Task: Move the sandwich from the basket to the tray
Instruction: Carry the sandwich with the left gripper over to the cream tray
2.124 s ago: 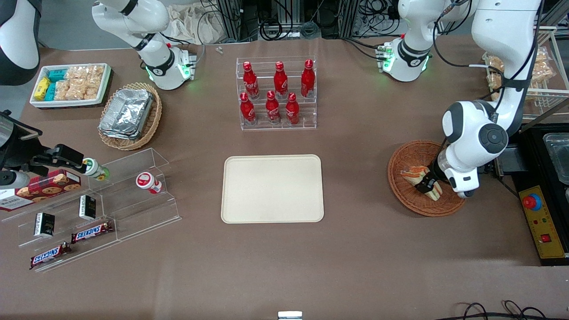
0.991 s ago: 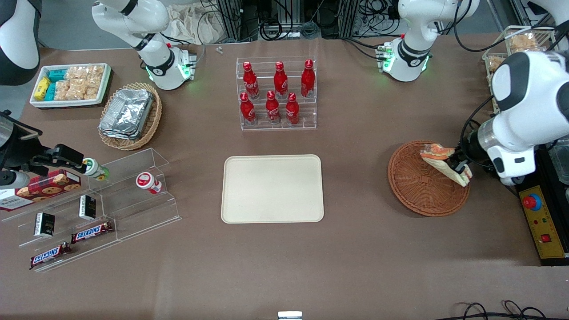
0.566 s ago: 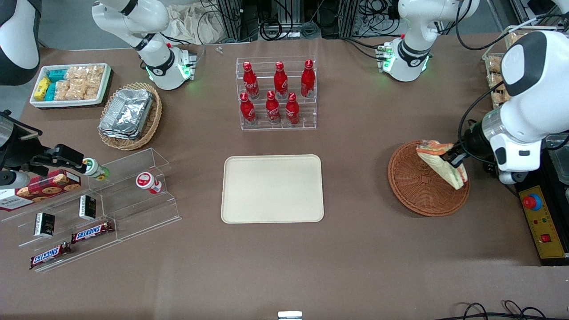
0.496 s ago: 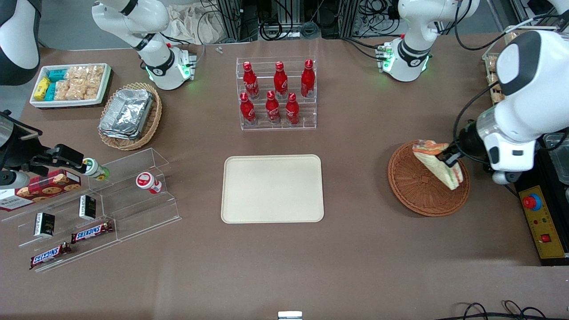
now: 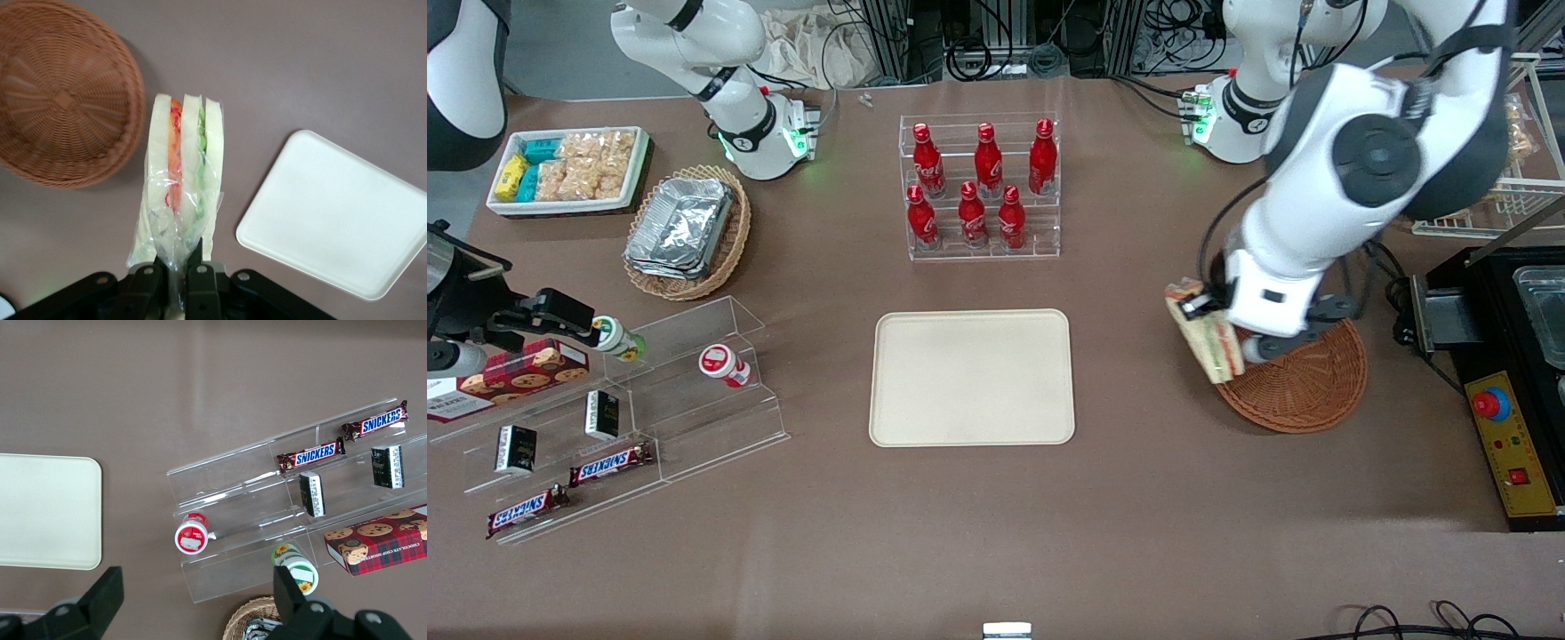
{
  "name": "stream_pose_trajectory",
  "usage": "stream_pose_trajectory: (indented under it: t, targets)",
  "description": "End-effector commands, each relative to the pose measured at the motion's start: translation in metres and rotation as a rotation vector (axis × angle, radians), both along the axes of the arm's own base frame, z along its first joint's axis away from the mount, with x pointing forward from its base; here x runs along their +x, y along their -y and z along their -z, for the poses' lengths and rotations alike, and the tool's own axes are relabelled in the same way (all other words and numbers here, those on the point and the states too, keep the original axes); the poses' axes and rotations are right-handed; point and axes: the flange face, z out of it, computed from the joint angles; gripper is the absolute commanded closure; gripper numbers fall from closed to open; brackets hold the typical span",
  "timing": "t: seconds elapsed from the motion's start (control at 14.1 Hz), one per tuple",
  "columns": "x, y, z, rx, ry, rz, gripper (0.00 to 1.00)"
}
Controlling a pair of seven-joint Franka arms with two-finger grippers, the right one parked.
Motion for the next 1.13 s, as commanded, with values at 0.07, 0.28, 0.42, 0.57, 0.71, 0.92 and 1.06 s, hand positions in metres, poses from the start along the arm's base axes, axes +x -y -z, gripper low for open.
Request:
stream_pose_trajectory:
  t: [0.07, 0.28, 0.42, 0.57, 0.71, 0.92, 1.06]
  targets:
    - [-0.004, 0.072, 0.056, 0.007, -0.022, 0.110, 0.99]
    - [-0.007, 0.114, 0.106, -0.020, -0.011, 0.160, 1.00]
    - [-0.008, 0.134, 0.143, -0.035, -0.008, 0.198, 1.00]
    - [-0.009, 0.150, 0.177, -0.023, 0.015, 0.234, 1.00]
    - [-0.016, 0.168, 0.214, -0.011, 0.027, 0.275, 1.00]
    - [-0.016, 0.171, 0.246, 0.016, 0.048, 0.317, 1.00]
    - [-0.017, 0.174, 0.253, 0.001, 0.053, 0.351, 0.97]
